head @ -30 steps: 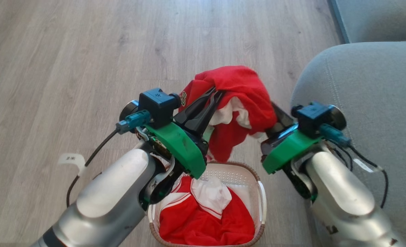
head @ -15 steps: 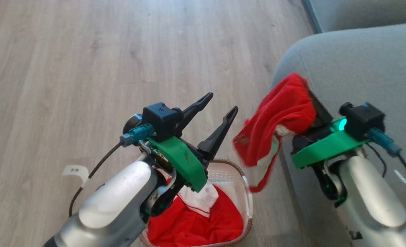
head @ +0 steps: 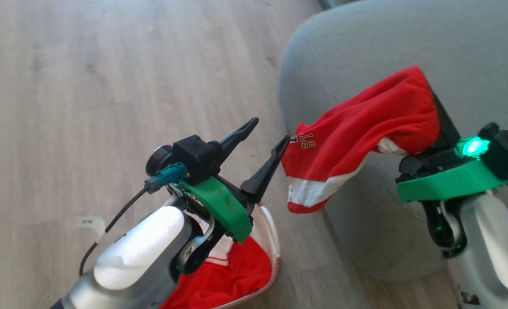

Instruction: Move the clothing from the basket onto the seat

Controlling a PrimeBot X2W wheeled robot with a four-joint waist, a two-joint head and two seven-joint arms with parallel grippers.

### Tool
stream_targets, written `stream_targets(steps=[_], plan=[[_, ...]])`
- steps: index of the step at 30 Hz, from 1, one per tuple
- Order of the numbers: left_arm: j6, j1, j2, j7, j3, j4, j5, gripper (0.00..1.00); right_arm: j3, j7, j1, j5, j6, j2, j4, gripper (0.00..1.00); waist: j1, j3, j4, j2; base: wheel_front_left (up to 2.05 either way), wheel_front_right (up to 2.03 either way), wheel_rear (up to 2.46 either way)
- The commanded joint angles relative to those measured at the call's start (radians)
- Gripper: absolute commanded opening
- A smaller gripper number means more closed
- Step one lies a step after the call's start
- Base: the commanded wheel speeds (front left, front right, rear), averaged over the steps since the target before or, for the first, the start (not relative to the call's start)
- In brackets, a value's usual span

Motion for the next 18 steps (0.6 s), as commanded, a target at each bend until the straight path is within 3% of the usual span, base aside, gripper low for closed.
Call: stream_targets(steps=[1, 12, 18], plan=[[0.005, -0.051, 0.029, -0.011, 0.047, -0.030, 0.010, 1.00, 0.002, -0.006, -0.010, 0.002, 0.007, 0.000, -0.057, 0.00, 0.0000, 0.026, -0.071, 0.0000, 0.00, 0.00, 0.00], [0.010, -0.064, 0.057, -0.017, 0.047, -0.031, 0.029, 1.00, -0.045, -0.006, 0.041, 0.014, 0.007, 0.025, -0.145, 0.00, 0.0000, 0.055, -0.239, 0.0000, 0.00, 0.00, 0.00], [0.014, -0.073, 0.064, -0.018, 0.046, -0.030, 0.037, 1.00, -0.054, -0.006, 0.057, 0.019, 0.007, 0.031, -0.168, 0.00, 0.0000, 0.067, -0.283, 0.0000, 0.00, 0.00, 0.00]])
